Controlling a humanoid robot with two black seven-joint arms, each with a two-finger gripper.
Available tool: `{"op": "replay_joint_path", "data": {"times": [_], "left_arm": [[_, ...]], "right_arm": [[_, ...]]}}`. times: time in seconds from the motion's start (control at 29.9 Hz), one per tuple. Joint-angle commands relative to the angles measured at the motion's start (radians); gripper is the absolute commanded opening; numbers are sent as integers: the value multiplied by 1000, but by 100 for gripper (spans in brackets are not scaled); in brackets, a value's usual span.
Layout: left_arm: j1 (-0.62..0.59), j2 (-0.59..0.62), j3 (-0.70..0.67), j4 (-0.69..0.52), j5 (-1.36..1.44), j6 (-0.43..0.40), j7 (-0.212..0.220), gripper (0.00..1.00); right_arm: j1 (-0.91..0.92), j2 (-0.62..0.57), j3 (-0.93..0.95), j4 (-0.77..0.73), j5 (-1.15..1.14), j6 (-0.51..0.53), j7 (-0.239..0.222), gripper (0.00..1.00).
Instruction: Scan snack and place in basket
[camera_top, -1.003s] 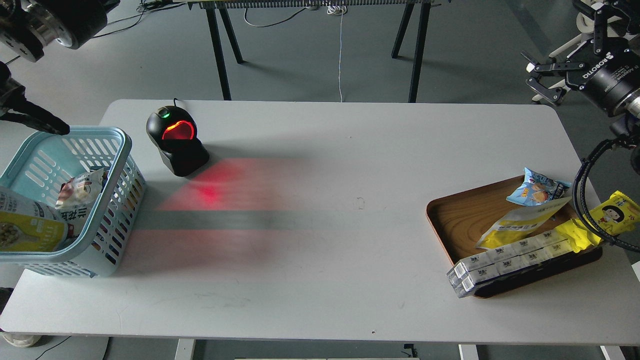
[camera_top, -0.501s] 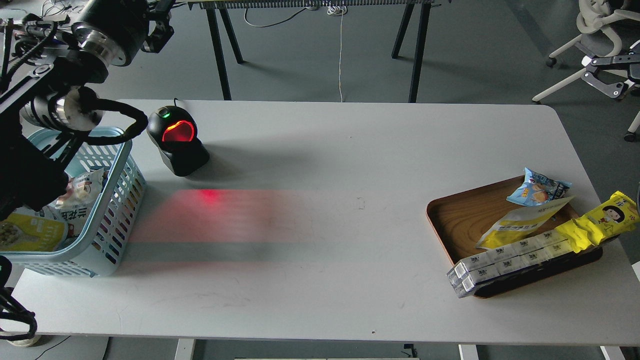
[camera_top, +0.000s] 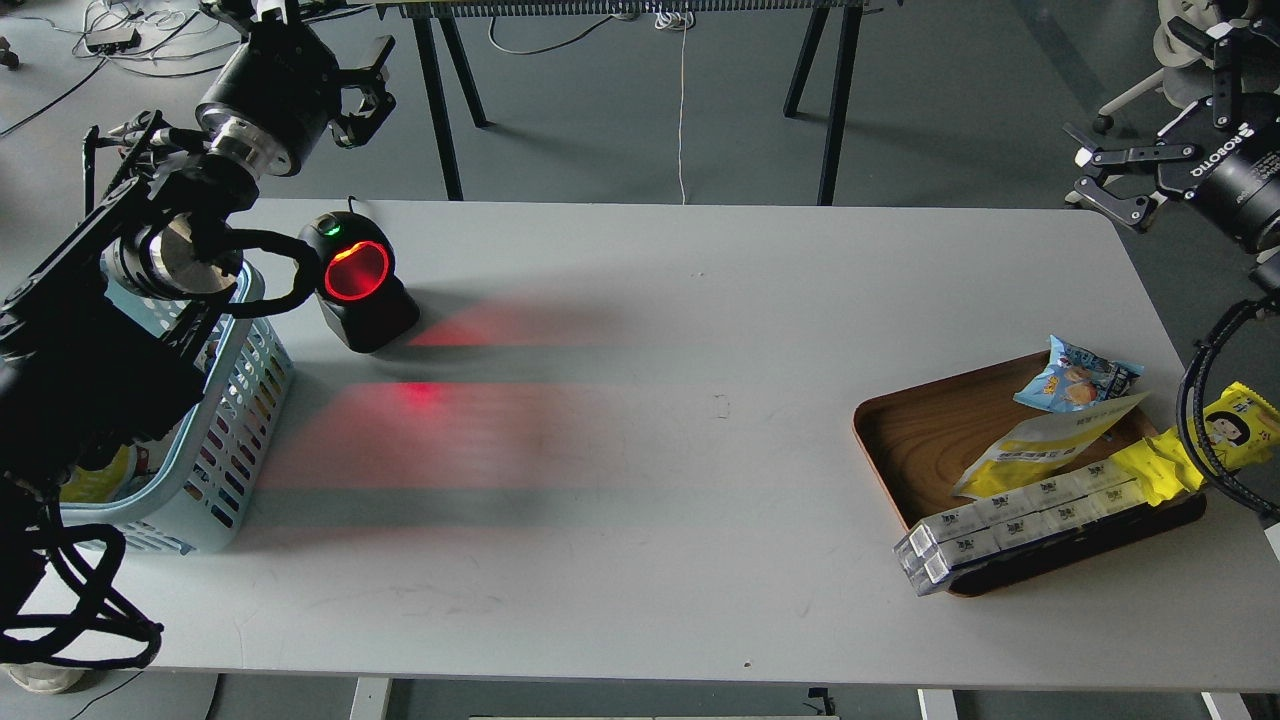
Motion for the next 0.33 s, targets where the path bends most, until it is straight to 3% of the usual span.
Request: {"op": "replay_joint_path", "data": {"times": [0.0,0.3], "left_arm": [[14,1,-1,3,-77,-3,1,100],[17,7,5,-1,-79,5,3,100]], "right_arm": [[-4,5,-4,0,0,-4,0,99],[-4,5,3,2,0,-2,0,99]]}}
